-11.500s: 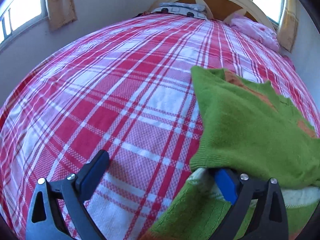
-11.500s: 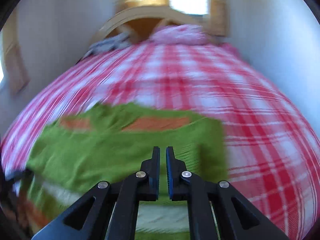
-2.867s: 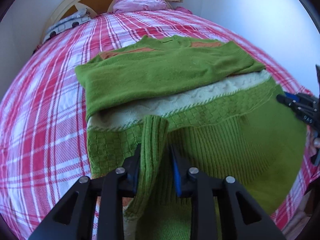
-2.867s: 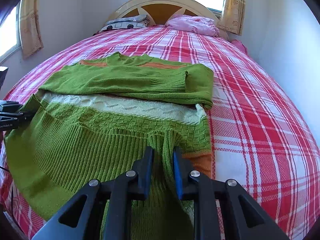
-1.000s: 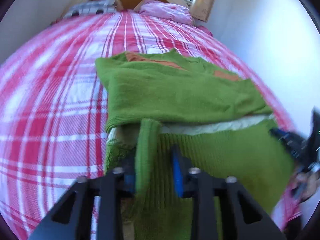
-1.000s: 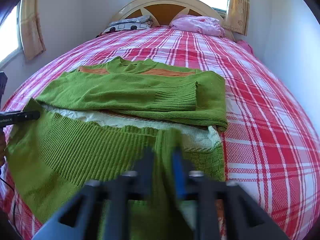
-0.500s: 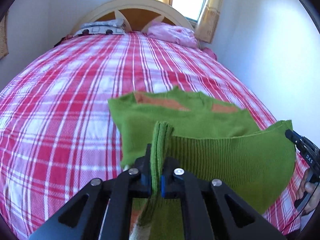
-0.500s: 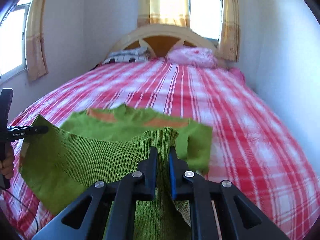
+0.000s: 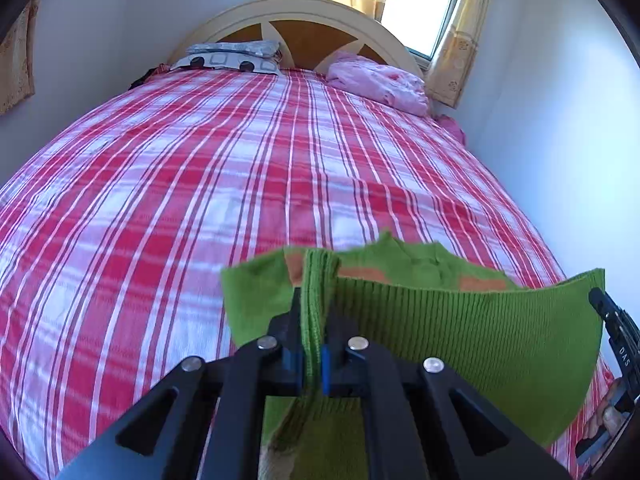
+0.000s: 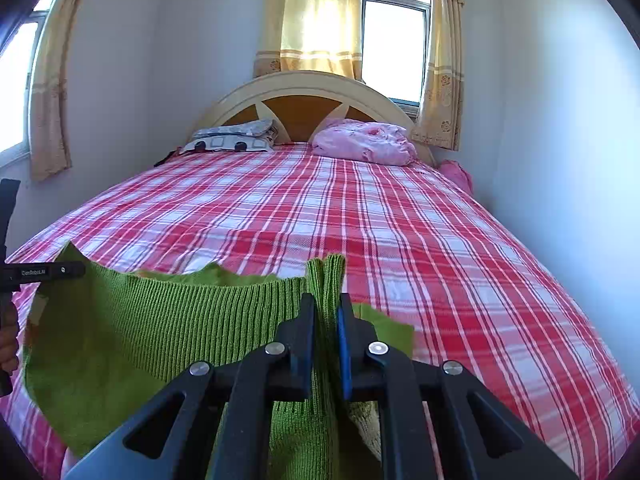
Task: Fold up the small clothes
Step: 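Lift the held edge with both grippers and fold it over toward the collar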
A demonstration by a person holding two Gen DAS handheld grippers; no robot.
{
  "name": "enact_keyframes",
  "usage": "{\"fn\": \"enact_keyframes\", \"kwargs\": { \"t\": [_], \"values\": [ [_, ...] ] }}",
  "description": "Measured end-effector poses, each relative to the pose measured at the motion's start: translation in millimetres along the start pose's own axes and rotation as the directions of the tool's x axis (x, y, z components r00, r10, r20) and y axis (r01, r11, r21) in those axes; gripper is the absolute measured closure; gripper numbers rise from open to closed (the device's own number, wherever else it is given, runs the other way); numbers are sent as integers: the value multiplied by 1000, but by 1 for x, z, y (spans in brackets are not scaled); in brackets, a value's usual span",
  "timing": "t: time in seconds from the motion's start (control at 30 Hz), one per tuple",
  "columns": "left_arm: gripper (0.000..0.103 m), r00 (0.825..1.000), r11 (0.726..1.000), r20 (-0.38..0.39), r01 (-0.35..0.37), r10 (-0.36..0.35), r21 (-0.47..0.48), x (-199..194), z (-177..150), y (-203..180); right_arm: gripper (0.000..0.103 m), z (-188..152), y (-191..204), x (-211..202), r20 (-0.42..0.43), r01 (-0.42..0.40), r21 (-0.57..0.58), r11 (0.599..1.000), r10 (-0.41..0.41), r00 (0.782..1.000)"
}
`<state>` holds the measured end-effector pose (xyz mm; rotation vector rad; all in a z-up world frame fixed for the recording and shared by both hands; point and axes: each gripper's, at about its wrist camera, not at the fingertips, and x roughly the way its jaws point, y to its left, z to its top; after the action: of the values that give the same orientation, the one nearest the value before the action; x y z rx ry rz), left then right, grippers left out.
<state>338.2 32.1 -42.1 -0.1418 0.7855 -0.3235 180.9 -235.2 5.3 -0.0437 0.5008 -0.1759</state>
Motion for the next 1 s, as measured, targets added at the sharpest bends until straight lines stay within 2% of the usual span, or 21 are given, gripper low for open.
{"fn": "enact_keyframes", "kwargs": {
  "t": [0.3,0.5,0.57,0.63,0.7,0.73,0.77,0.87,0.93,1.0],
  "values": [
    [97,999,998,11,-43,43,-47,67,49,-6,93,27,-13,89,-34,47,8,999,-46,998],
    [97,985,987,-71,-160,158,-24,129,37,-3,93,6,-14,157,-130,48,-14,999,-50,990],
    [97,980,984,-103,-173,169,-36,141,29,1,93,-6,-13,175,-179,57,-24,998,-60,982],
    [95,983,985,-103,-161,154,-66,142,29,5,92,-10,-16,187,-238,58,-18,998,-61,969],
    [92,980,982,-112,-173,164,-80,145,30,9,87,-13,-20,198,-286,68,-8,998,-67,956],
    [91,980,981,-113,-176,167,-84,146,30,9,84,-16,-23,208,-341,79,3,997,-73,937],
    [90,978,980,-114,-182,172,-83,147,31,8,82,-16,-27,211,-357,74,20,997,-62,932],
    [89,979,984,-131,-168,158,-64,144,32,7,80,-14,-47,196,-308,21,138,990,23,951],
    [89,978,988,-151,-149,143,-34,134,37,5,80,-10,-73,160,-204,53,243,969,-3,979],
    [84,983,988,-102,-154,154,13,105,37,2,80,-11,-91,124,-132,76,298,952,-38,990]
  ]
}}
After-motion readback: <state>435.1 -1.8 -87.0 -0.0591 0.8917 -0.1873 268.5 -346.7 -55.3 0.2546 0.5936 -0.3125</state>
